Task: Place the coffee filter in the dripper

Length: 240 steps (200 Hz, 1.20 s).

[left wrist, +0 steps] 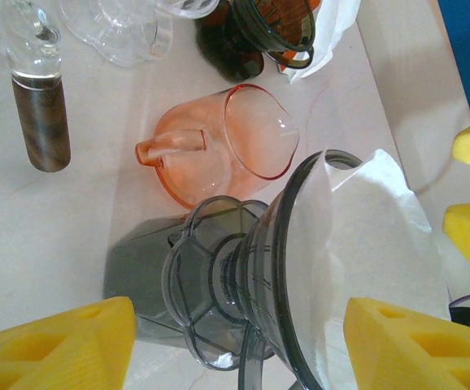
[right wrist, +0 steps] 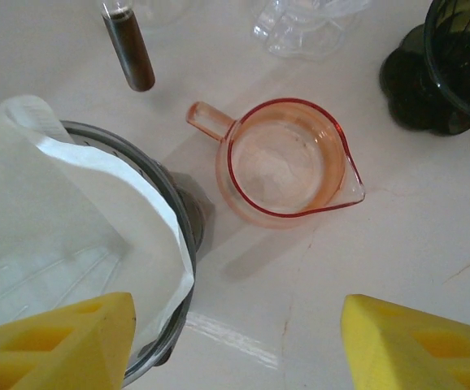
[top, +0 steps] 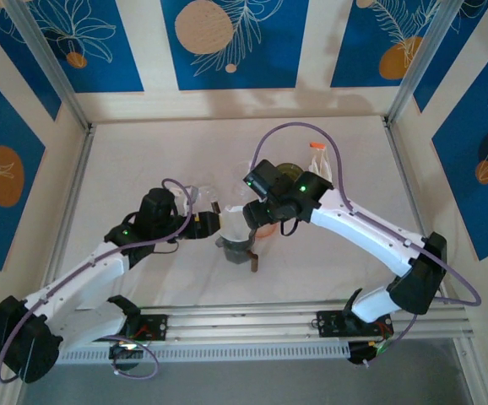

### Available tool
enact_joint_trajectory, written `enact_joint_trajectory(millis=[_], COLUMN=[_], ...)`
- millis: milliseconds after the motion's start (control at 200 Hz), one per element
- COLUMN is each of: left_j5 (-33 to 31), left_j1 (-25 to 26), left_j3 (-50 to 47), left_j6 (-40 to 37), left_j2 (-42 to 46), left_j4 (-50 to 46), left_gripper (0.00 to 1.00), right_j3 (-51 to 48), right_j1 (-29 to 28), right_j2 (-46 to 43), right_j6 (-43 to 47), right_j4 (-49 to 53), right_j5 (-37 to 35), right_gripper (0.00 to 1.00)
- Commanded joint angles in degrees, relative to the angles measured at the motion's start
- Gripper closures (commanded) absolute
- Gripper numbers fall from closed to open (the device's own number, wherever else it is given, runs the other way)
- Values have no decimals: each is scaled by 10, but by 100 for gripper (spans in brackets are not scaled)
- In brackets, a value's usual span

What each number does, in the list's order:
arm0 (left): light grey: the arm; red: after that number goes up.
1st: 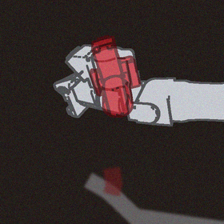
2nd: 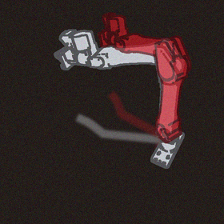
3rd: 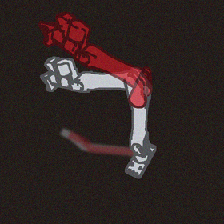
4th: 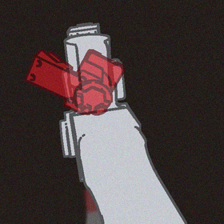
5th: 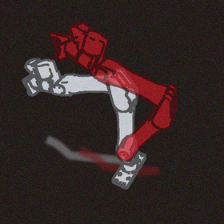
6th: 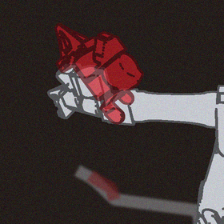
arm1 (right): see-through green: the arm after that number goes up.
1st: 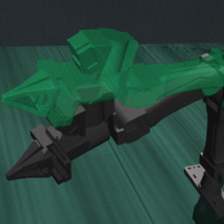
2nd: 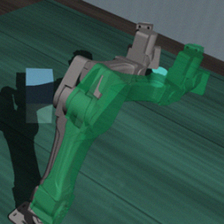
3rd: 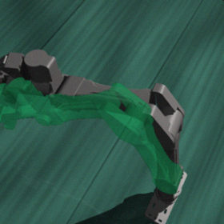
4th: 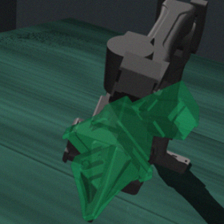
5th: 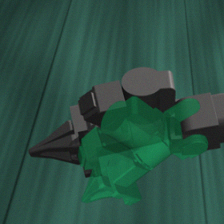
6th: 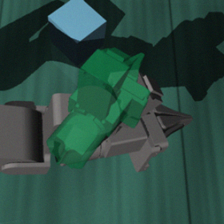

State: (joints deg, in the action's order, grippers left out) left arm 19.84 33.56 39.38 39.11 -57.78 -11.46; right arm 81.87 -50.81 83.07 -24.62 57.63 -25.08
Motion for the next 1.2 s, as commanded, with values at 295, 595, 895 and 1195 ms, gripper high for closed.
enact_joint_trajectory(millis=[295,595,895,1195], left_j5=[-14,-28,-25,-24], left_j1=[6,6,6,6], left_j3=[14,4,1,22], left_j6=[0,-2,5,14], left_j2=[0,-1,14,36], left_j4=[-15,-29,-23,-24], left_gripper=[35,44,37,26], right_j3=[-33,-76,-68,-33], right_j1=[-14,-17,-23,-24], right_j2=[-6,-22,-35,-61], right_j6=[-32,-54,-49,-50], right_j4=[-41,-33,-45,-37], right_j5=[62,45,30,16], right_gripper=[31,37,33,29])
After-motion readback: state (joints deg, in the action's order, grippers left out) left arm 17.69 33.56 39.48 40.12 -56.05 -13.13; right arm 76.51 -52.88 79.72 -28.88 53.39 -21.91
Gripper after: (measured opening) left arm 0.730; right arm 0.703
